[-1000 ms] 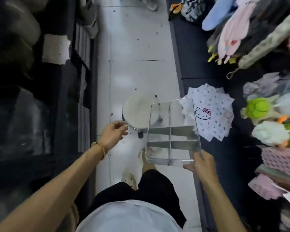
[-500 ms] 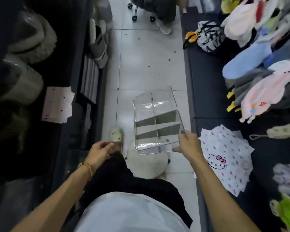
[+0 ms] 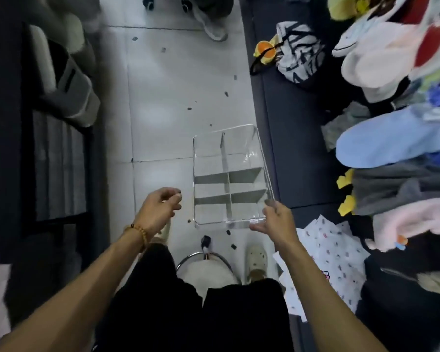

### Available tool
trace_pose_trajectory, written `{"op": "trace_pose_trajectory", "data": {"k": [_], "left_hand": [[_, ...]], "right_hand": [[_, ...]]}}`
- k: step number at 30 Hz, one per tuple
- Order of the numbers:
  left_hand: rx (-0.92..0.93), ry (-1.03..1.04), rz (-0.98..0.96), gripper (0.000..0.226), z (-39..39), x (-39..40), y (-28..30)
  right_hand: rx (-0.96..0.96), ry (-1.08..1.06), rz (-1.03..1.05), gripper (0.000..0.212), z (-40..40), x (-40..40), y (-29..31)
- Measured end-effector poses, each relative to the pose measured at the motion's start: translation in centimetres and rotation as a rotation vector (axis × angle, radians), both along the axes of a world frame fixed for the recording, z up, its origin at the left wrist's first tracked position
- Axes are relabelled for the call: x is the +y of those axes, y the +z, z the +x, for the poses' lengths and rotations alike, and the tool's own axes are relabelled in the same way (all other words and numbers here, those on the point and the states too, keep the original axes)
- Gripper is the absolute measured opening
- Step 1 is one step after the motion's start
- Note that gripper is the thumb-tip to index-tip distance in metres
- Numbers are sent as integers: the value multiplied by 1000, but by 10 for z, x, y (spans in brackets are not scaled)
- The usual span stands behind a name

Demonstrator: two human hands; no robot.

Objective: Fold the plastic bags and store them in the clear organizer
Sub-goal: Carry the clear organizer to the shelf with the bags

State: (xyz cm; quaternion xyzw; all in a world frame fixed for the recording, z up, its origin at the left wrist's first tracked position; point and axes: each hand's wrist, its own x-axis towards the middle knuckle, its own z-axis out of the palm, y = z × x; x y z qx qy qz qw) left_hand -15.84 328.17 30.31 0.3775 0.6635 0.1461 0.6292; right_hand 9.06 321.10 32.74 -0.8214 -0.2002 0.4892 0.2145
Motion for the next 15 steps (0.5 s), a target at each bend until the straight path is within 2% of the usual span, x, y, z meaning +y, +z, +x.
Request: {"op": "trace_pose_trajectory", "data": {"k": [5,15], "left_hand": [[-24,-97,12,12,106,32,-76],[-56,-72,-82,10,312,10,-258]], "right_hand": [[-42,-158,-22,21,109,10,-87],[-68,-403,41,24,309,-12,-280]]}}
